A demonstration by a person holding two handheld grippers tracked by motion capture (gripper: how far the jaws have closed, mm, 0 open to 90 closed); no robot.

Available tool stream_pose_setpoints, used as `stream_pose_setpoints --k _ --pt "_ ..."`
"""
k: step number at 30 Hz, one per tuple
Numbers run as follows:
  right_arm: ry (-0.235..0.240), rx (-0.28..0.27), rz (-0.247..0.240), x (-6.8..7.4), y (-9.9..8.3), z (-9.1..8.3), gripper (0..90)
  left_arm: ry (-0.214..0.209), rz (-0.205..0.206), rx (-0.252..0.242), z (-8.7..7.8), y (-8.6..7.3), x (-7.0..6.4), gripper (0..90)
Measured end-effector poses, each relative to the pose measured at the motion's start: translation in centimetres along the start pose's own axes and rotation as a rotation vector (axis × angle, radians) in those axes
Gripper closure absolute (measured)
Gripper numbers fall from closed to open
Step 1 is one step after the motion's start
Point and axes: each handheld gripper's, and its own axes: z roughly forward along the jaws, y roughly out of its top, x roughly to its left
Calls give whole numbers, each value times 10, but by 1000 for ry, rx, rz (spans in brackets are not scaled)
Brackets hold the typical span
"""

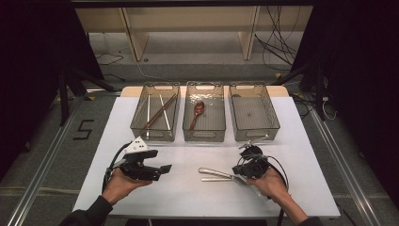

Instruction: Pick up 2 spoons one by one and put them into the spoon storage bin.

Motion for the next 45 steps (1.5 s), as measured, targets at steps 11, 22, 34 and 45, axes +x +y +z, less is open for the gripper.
stream_pose_setpoints --k 11,22,34,45 --pt "-14 36 -20 -3 -3 1 797 -5 7 5 0 0 -1 201" --pt "3 66 -4 -9 -8 -5 704 -8 7 6 2 0 -2 201" --pt "-50 118 -88 -6 -21 -17 669 -12 14 15 2 0 -2 201" --pt "-61 153 -138 -6 -23 -14 783 -14 16 22 2 -1 -2 203"
